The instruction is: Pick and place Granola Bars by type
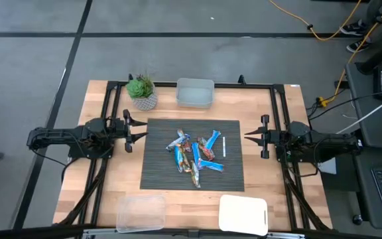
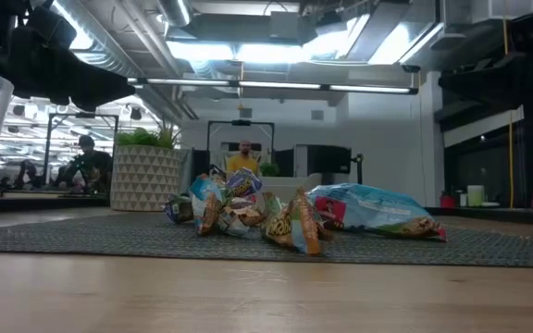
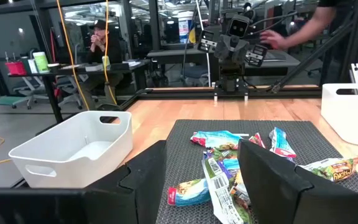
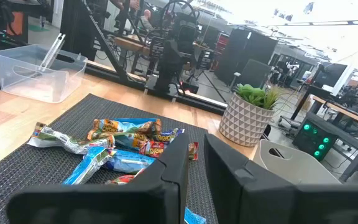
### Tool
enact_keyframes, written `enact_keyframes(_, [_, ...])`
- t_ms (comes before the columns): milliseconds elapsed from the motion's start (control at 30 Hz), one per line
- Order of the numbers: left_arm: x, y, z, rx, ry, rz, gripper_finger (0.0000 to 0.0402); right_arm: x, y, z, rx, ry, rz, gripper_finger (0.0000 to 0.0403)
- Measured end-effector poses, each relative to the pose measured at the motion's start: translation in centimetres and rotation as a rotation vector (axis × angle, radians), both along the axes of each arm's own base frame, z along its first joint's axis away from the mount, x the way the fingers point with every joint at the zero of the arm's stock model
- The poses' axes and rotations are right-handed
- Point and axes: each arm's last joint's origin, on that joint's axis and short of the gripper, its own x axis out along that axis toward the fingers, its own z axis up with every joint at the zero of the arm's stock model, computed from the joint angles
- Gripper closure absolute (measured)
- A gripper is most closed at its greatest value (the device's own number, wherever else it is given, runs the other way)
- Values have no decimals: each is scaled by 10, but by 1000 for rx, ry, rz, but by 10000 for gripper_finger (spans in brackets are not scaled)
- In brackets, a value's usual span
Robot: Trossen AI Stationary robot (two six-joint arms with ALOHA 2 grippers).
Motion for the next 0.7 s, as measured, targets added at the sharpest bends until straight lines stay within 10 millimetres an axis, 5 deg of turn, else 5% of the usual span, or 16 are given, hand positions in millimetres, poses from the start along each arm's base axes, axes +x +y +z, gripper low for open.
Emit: enact_keyframes(700, [0, 0, 0, 0, 0, 0, 214, 0, 0, 0, 0, 0, 0, 347])
